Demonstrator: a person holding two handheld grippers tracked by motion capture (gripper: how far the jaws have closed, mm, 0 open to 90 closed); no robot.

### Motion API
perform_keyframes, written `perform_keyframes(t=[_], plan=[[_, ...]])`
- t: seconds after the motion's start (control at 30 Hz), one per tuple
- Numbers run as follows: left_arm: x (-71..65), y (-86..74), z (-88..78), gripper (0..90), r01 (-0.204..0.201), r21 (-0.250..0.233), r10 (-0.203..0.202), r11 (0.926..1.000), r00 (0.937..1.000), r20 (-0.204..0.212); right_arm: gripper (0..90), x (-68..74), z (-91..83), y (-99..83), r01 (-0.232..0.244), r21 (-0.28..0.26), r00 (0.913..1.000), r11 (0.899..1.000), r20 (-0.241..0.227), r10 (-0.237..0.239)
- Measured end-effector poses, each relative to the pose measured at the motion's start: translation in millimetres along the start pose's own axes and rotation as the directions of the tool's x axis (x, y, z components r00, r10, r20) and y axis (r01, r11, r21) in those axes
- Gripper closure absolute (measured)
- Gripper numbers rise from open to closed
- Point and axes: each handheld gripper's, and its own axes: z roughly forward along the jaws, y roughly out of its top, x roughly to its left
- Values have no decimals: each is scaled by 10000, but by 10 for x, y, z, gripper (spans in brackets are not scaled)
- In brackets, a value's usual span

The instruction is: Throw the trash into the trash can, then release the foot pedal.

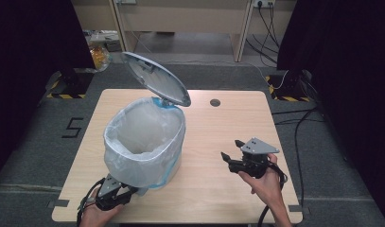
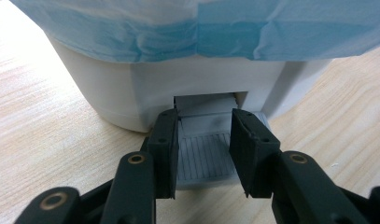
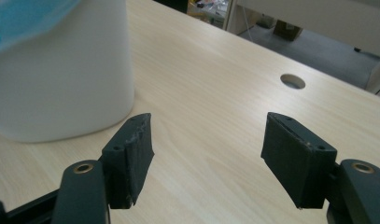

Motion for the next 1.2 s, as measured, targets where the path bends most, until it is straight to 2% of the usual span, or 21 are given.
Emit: perform_keyframes(t=[0.3, 0.73, 1.03, 1.2], plan=[[-1, 0, 0, 621, -22, 5, 22, 10000, 10000, -6, 308, -6, 71, -334, -185, 527, 9998, 9984, 99, 180], [-3, 0, -1, 621, -45, 15, 45, 10000, 10000, -21, 305, -13, 163, -758, -552, 1263, 9982, 9904, 283, 520], [-5, 0, -1, 619, -66, 14, 66, 10000, 10000, -28, 297, 18, 234, -949, -603, 1796, 9980, 9819, 291, 559], [-8, 0, 0, 617, -70, 1, 70, 10000, 10000, -36, 296, 13, 239, -973, -682, 1834, 9975, 9807, 300, 638]])
